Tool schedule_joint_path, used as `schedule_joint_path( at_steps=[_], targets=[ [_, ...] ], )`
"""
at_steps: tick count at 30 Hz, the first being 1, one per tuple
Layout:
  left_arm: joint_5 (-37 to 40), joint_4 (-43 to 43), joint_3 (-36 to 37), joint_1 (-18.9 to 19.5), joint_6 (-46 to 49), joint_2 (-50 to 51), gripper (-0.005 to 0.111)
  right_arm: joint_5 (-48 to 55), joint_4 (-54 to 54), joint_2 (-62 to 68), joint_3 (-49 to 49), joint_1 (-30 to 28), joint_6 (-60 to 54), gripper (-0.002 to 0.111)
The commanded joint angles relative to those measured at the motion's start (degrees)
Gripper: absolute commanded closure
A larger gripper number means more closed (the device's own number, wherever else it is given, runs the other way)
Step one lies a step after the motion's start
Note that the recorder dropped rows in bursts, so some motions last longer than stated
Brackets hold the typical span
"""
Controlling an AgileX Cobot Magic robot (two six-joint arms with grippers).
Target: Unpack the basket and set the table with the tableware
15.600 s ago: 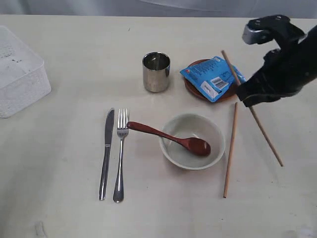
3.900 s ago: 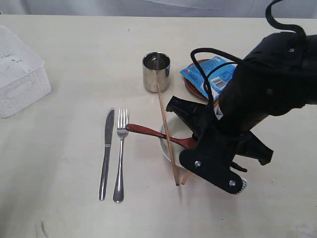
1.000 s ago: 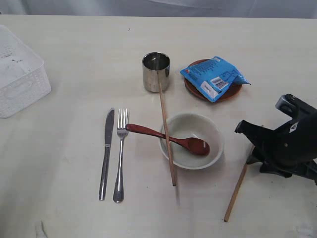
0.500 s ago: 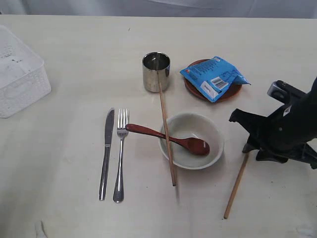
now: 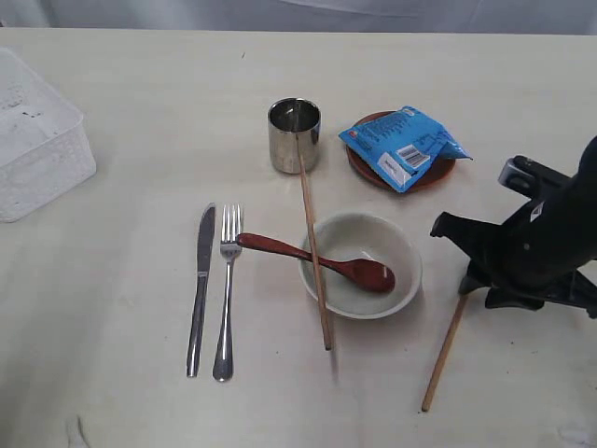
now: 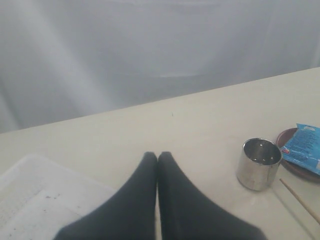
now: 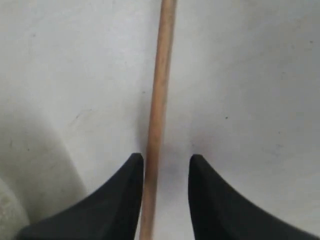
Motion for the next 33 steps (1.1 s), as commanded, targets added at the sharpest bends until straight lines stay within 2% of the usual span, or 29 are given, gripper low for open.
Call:
schedule_joint_path(
  at_steps=[1,7,9,12,13,20,29,33],
  targets=[
    [0.1,0.2,0.3,0.1,-0.1,-0.3,0.106,-1.8,0.0,1.6,-0.3,-0.3,-0.4,0.078],
    [0.3,0.2,0.3,0.1,0.1,-0.3,0.106,-2.8,0.0,2.5,-0.3,-0.3,-4.0,0.078],
    [0.3,0.2,0.3,0.1,0.1,-0.3,0.106,-2.6,0.0,2.5,-0.3,-0.3,-5.3,0.082],
    [0.3,0.2,0.3,0.1,0.1,-0.3,0.106,-1.9,-0.1,2.5,-0.3,-0.3,-7.6,0.099],
    [0.3,0.2,0.3,0.1,0.1,-0.3,0.106,-1.7,-0.1,2.5,-0.3,-0.3,-8.0,0.108],
    [0.4,0.2,0.3,0.1,0.1,-0.3,0.106,5.2,-0.1,1.2,-3.6,-0.3,-11.2,0.109],
    [0.4,0.2,0.3,0.1,0.3,-0.3,0.106,17.2,0.9,-9.2,-12.4,-0.1,-13.4,0.109],
    [0.4,0.2,0.3,0.1,0.3,-0.3,0.106,19.4,3.7,-10.5,-15.3,2.9,-19.1,0.109]
  ],
)
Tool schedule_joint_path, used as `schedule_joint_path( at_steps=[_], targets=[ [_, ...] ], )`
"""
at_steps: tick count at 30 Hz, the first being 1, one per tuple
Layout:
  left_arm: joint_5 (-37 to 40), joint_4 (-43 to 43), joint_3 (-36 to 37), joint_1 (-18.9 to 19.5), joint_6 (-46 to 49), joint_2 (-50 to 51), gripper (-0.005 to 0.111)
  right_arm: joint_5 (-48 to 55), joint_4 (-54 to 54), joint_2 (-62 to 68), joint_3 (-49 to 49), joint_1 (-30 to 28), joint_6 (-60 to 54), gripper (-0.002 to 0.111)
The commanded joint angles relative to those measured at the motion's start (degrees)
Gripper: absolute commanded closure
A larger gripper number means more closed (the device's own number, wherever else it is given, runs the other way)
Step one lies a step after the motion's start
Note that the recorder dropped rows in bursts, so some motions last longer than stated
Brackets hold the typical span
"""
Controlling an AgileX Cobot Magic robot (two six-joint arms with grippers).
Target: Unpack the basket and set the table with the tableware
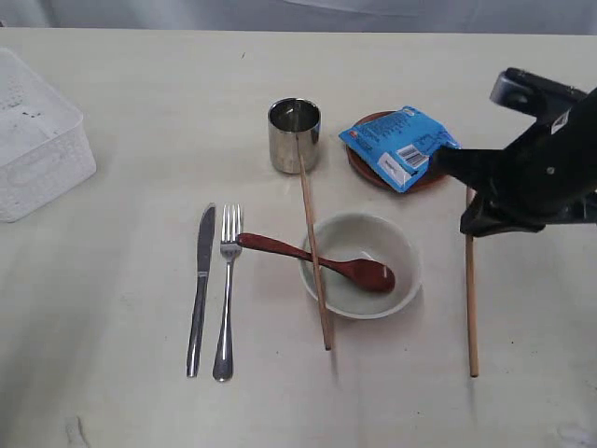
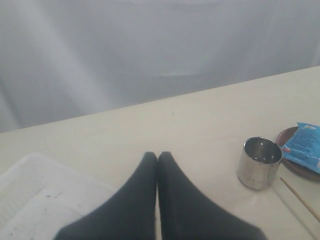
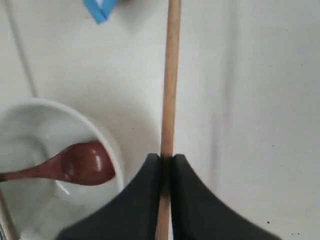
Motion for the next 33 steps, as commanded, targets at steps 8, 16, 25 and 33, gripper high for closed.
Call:
schedule_joint_path(
  at_steps=[8,16,25,33],
  targets=[
    [0.1,0.2,0.3,0.1,0.4,-0.3,0.106,5.2,4.4,10.8,-14.2,16.7,-4.2,0.109],
    [0.1,0.2,0.3,0.1,0.4,-0.3,0.106,-2.1,4.3,14.7,-14.8,18.7,-4.7,0.109],
    [0.5,0.2,0.3,0.1,0.4,-0.3,0.106,-2.3,6.2,20.1,-14.8,18.7,-6.1,0.109],
    [0.4,0.2,0.3,0.1,0.4,-0.3,0.106,-3.4,6.2,20.0,-16.3,18.7,-6.4,0.109]
  ],
)
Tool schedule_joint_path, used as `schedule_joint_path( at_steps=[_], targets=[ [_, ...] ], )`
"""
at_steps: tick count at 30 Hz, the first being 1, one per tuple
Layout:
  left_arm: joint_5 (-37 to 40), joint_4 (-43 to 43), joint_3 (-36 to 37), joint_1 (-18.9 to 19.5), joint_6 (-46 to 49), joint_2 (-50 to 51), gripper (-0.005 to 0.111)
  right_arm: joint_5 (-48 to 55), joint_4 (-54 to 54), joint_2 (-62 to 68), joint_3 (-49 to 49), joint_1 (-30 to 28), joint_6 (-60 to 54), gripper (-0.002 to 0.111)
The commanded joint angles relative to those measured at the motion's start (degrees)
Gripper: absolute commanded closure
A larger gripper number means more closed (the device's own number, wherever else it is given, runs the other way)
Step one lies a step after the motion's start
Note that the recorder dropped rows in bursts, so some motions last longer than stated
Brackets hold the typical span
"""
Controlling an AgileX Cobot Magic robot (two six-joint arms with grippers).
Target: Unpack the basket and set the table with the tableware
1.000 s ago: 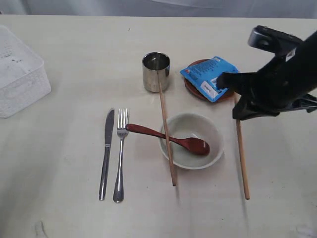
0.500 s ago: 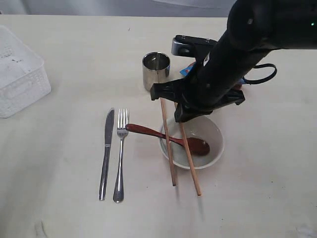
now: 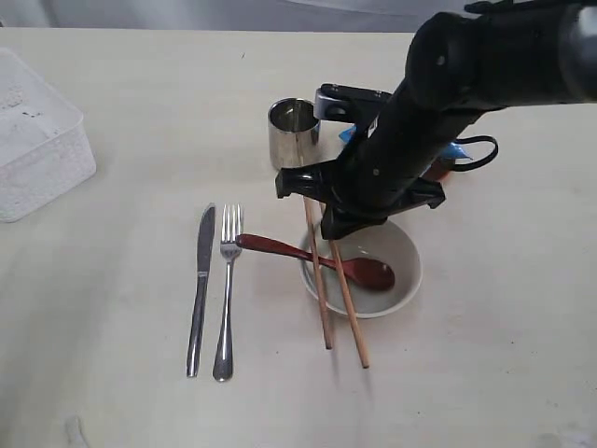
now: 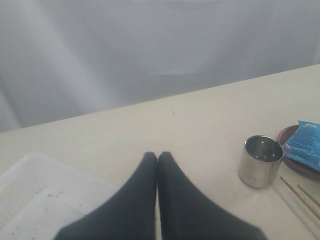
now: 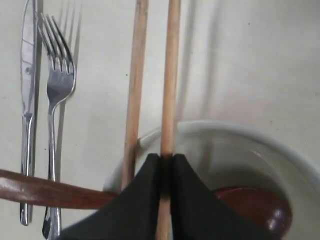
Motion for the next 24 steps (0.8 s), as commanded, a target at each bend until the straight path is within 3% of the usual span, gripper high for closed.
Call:
schedule_joint_path(
  at_steps=[1,24],
  targets=[
    [0.1,0.2,0.3,0.1,0.0,-0.3,0.106,-0.3,-0.3,0.3,-1.8,0.0,-0.7,0.109],
    [0.0,0.2,0.3,0.1,0.0,-0.3,0.106,2.4,-1.0,1.6,-3.7,-0.1,1.7,0.109]
  ],
)
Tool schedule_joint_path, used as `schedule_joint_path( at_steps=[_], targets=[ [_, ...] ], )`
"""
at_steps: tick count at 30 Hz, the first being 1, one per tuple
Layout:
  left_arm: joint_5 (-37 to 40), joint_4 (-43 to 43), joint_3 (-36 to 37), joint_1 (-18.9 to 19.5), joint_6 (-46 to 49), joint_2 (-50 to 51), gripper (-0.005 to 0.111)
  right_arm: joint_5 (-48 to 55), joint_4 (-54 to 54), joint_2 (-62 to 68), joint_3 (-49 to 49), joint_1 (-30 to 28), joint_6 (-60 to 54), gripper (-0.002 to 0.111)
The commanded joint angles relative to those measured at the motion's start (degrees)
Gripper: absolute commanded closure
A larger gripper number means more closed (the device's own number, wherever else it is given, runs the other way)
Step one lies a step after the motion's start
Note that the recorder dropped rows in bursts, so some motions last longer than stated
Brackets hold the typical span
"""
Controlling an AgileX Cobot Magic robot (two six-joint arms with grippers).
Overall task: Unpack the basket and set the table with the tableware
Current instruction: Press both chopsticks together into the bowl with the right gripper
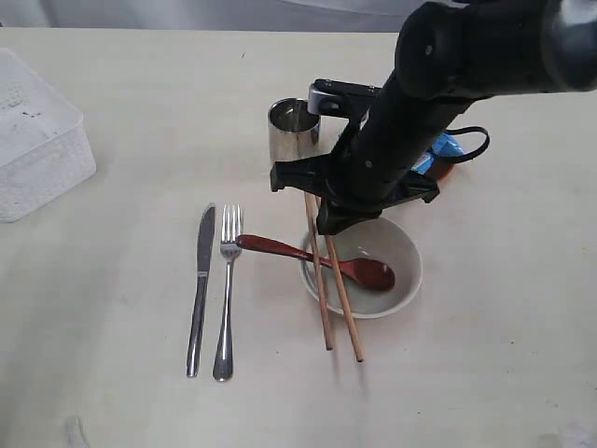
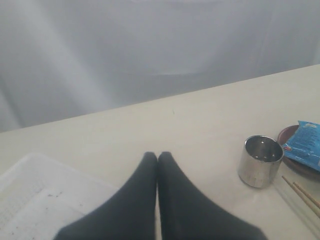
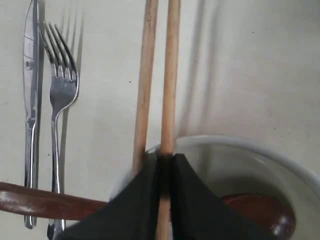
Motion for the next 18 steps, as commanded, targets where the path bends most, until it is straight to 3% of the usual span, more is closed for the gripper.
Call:
schedule_joint_path(
  at_steps=[1,7,8,11,18],
  targets=[
    [0.0,0.2,0.3,0.1,0.0,-0.3,0.106,0.1,-0.5,-0.2,-0.7,-0.1,0.5,0.109],
    [0.0,0.2,0.3,0.1,0.0,-0.3,0.106,0.1,-1.0,-0.2,-0.7,-0.1,0.5,0.104],
    [0.0,0.2,0.3,0.1,0.0,-0.3,0.106,0.1,-1.0,-0.2,-0.7,-0.1,0.5,0.099],
    [0.0,0.2,0.3,0.1,0.0,-0.3,0.106,0.3,-1.0,-0.2,-0.7,-0.1,0.5,0.068],
    [0.0,0.2,0.3,0.1,0.0,-0.3,0.106,1.3,-1.6,-2.6,-0.7,-0.1,0.2,0.067]
  ],
)
